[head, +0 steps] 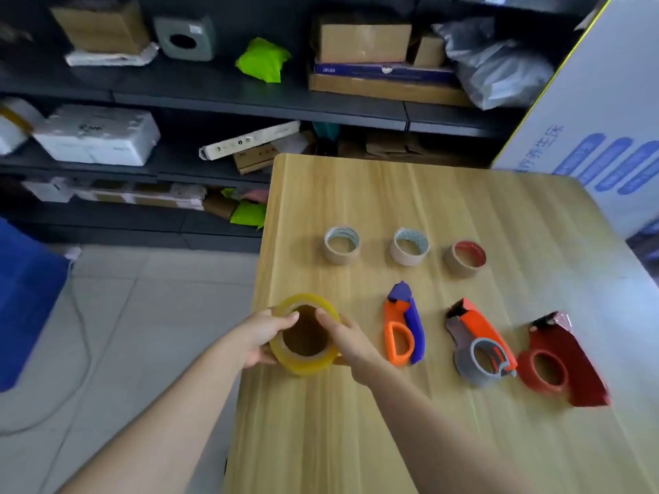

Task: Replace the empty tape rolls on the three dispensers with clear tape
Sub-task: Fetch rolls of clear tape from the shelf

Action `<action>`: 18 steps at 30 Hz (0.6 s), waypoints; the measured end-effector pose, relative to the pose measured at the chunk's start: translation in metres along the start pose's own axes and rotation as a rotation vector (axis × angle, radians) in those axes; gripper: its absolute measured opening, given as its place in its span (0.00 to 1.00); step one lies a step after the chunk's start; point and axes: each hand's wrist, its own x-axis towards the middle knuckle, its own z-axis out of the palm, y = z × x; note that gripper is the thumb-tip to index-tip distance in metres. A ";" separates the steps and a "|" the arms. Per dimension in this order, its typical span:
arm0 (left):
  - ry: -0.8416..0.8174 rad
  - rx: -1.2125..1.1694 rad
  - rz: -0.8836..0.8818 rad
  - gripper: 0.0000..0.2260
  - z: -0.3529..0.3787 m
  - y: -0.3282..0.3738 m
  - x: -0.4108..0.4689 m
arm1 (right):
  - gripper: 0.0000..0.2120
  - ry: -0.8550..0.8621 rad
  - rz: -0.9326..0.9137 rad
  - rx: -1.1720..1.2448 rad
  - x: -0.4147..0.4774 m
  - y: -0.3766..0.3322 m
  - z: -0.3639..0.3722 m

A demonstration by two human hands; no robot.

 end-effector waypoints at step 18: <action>0.630 0.927 0.349 0.15 0.009 0.005 -0.022 | 0.23 0.232 -0.900 -0.984 -0.033 0.001 0.003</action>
